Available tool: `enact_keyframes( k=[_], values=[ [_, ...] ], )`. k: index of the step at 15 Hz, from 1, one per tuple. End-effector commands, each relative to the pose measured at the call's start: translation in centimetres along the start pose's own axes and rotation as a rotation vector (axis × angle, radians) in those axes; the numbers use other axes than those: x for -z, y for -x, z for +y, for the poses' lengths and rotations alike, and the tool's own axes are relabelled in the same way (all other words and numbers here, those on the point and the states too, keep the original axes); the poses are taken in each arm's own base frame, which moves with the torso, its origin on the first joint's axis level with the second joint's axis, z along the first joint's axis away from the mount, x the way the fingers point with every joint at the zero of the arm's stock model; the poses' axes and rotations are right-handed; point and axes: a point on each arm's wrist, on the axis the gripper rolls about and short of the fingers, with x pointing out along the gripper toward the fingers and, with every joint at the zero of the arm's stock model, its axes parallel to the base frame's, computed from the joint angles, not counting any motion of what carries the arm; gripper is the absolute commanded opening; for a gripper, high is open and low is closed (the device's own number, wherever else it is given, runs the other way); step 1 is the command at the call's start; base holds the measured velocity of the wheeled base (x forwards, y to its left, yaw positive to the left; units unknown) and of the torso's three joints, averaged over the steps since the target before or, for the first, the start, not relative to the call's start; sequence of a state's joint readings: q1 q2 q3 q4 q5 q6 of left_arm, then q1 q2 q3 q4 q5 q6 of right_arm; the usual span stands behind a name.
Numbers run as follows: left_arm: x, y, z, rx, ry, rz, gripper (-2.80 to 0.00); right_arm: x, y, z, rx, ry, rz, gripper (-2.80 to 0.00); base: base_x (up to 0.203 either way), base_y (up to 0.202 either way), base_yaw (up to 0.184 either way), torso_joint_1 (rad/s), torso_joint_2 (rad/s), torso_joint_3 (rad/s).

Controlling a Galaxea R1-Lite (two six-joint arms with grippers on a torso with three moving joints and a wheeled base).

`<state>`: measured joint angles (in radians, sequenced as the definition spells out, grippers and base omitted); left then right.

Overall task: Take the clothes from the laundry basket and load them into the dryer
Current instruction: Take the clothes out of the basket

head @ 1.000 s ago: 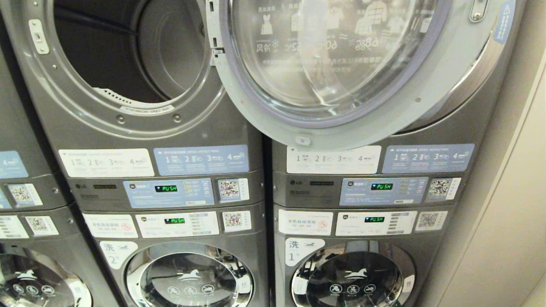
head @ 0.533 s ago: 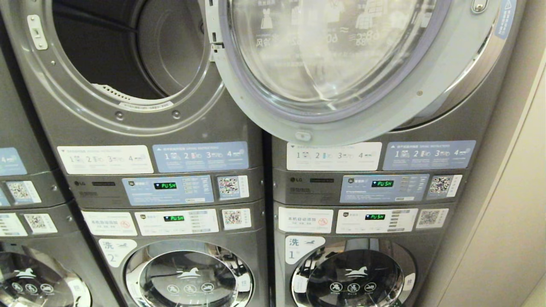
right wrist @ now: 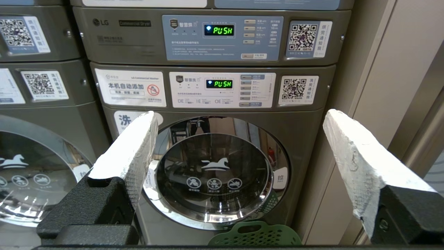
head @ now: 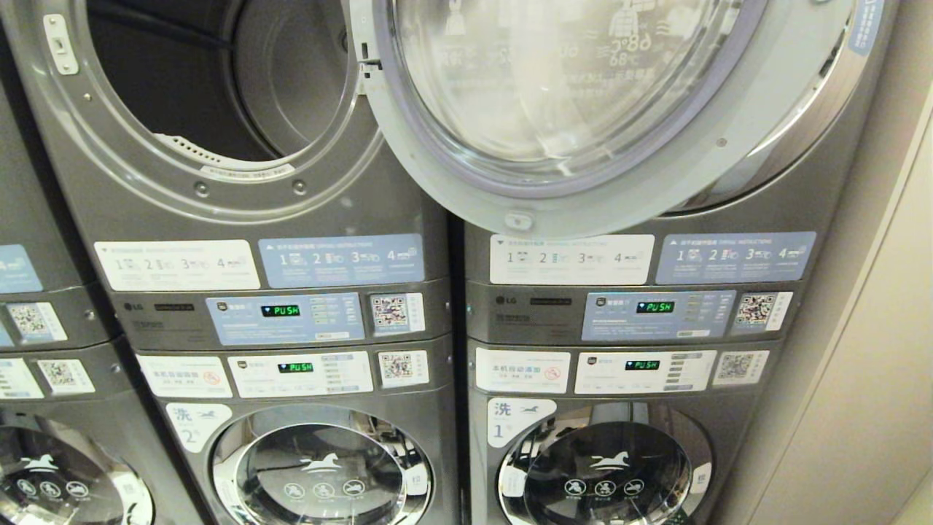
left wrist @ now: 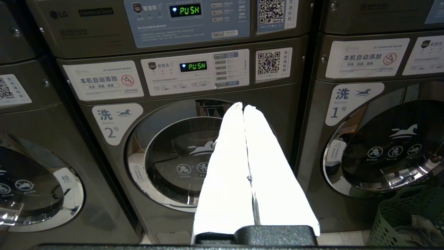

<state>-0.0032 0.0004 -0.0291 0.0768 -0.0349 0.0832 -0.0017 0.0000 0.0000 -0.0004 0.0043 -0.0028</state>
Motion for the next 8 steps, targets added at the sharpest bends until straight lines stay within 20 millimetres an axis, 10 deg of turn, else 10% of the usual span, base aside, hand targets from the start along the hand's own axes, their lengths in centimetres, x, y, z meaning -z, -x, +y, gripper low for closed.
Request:
enact_keyframes(
  k=[1, 8],
  values=[
    [0.02, 0.03, 0.00, 0.000, 0.000, -0.002, -2.80, 0.01, 0.01, 0.00, -0.001, 0.000, -0.001, 0.00, 0.000, 0.000, 0.000, -0.116, 0.23, 0.122],
    [0.02, 0.03, 0.00, 0.000, -0.001, -0.002, -2.80, 0.01, 0.01, 0.00, -0.001, 0.002, -0.001, 0.00, 0.000, 0.000, 0.000, -0.136, 0.28, 0.139]
  ],
)
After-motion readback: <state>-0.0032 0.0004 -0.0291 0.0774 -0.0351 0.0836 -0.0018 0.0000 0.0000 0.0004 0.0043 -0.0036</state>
